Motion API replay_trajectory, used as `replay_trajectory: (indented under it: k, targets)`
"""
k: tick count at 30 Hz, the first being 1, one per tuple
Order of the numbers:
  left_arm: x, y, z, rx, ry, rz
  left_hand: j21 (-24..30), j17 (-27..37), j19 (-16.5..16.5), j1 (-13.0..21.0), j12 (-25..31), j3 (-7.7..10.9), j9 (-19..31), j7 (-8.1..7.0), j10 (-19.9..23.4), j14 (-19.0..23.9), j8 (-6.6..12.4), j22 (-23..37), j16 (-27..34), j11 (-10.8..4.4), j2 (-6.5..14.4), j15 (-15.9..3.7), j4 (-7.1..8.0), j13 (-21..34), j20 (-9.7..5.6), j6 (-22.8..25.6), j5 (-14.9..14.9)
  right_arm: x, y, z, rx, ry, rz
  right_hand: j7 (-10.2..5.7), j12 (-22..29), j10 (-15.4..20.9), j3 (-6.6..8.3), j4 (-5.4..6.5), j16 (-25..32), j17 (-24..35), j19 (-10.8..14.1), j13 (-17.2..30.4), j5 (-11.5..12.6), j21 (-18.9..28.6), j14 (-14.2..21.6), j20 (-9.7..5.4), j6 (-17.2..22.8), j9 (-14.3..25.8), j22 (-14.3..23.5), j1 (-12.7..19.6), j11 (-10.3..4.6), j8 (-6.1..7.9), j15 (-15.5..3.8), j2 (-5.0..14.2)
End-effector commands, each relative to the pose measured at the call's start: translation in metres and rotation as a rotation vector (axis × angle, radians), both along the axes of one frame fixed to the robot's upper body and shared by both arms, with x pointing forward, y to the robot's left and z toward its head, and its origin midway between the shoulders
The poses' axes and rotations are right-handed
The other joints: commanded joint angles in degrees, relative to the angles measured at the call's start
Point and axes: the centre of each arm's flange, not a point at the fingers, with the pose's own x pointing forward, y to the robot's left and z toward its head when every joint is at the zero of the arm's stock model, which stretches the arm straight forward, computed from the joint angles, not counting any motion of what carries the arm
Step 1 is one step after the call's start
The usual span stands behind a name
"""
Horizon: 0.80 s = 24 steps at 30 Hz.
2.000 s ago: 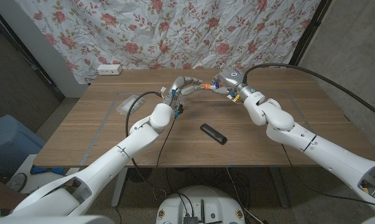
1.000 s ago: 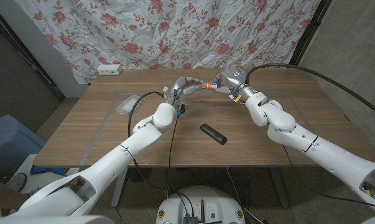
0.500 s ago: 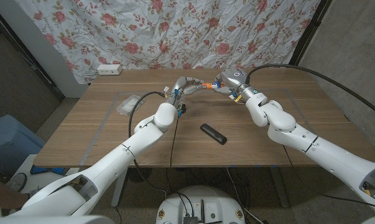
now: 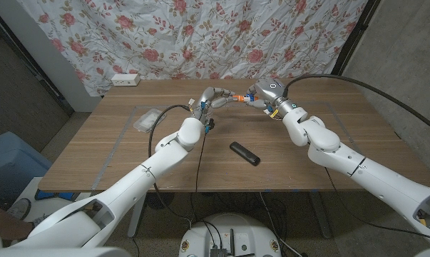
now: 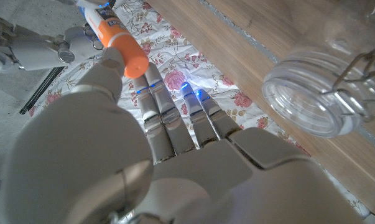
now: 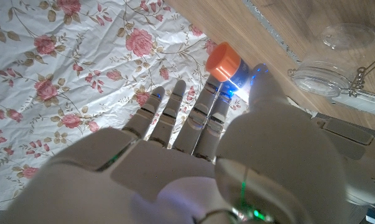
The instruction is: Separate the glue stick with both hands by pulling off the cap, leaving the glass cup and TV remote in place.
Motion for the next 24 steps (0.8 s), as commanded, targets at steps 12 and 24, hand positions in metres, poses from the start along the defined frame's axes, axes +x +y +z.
replay_trajectory:
  k: [12,24]
  targets:
    - [0.0004,0.0000,0.0013,0.001,-0.002,-0.004,0.01,0.14,0.56,0.86,0.18,-0.01,0.30,-0.11,2.80,1.19,0.51,0.11,0.22,-2.03,0.64,-3.10,-0.25,0.39,-3.06,0.99,0.30,0.0064,-0.0071,-0.0001,0.006,-0.001,0.001,-2.87,0.33,1.27,0.08,-0.64,0.91,0.61,0.47,0.31,-0.03,0.16,0.51,-0.66,4.89,0.43,0.16,1.52,-0.04,0.73,-7.63,1.06]
    - [-0.0003,0.0017,0.0017,0.002,0.003,0.003,-0.01,0.13,0.60,0.98,0.10,-0.33,0.40,-0.04,3.19,1.66,0.52,0.10,0.14,-2.07,0.73,-3.13,-0.18,0.51,-3.13,1.26,0.27,0.0088,-0.0088,-0.0006,0.007,-0.007,0.010,-2.87,0.35,1.40,0.06,-0.72,1.35,0.85,0.66,0.34,-0.24,0.20,0.88,-0.82,5.34,0.45,0.16,2.14,-0.05,0.82,-7.58,1.37]
